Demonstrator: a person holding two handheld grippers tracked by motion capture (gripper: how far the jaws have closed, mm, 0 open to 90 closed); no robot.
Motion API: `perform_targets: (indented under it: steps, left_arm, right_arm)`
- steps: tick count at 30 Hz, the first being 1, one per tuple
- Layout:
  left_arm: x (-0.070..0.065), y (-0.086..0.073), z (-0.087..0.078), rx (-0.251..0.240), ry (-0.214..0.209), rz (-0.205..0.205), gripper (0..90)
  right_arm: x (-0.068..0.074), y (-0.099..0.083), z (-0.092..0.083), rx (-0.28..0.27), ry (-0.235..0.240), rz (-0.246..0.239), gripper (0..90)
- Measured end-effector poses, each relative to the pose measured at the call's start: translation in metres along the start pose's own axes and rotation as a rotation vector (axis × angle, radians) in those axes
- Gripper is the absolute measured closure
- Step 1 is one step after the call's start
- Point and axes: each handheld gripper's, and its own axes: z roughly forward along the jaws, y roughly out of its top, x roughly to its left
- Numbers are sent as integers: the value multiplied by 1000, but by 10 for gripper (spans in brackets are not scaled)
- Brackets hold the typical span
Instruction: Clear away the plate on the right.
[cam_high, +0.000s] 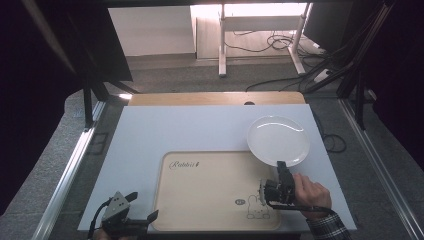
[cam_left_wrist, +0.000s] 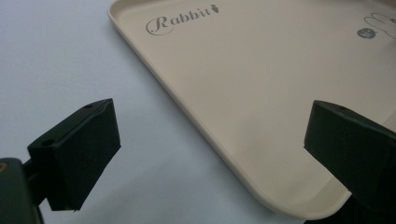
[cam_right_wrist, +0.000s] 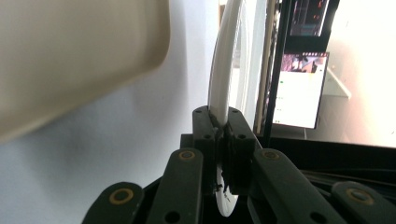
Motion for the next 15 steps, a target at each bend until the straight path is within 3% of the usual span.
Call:
perform_targets:
  steps: [7,9,12,13,15]
  left_arm:
    - [0,0,0,0,0,1,30]
    - [0,0,0,0,0,1,31]
    - [0,0,0,0,0,1,30]
    - [0,0,0,0,0,1,30]
    - [0,0,0,-1,0,1,30]
  right_arm:
    - [1,17,-14,-58,-4,-21,858]
    - [2,20,-17,-87,-26,-26,858]
    - [1,27,-26,-49,-13,-50,857]
    - [3,30,-27,-104,-8,-38,856]
    - [4,34,-30,-127,-10,-45,856]
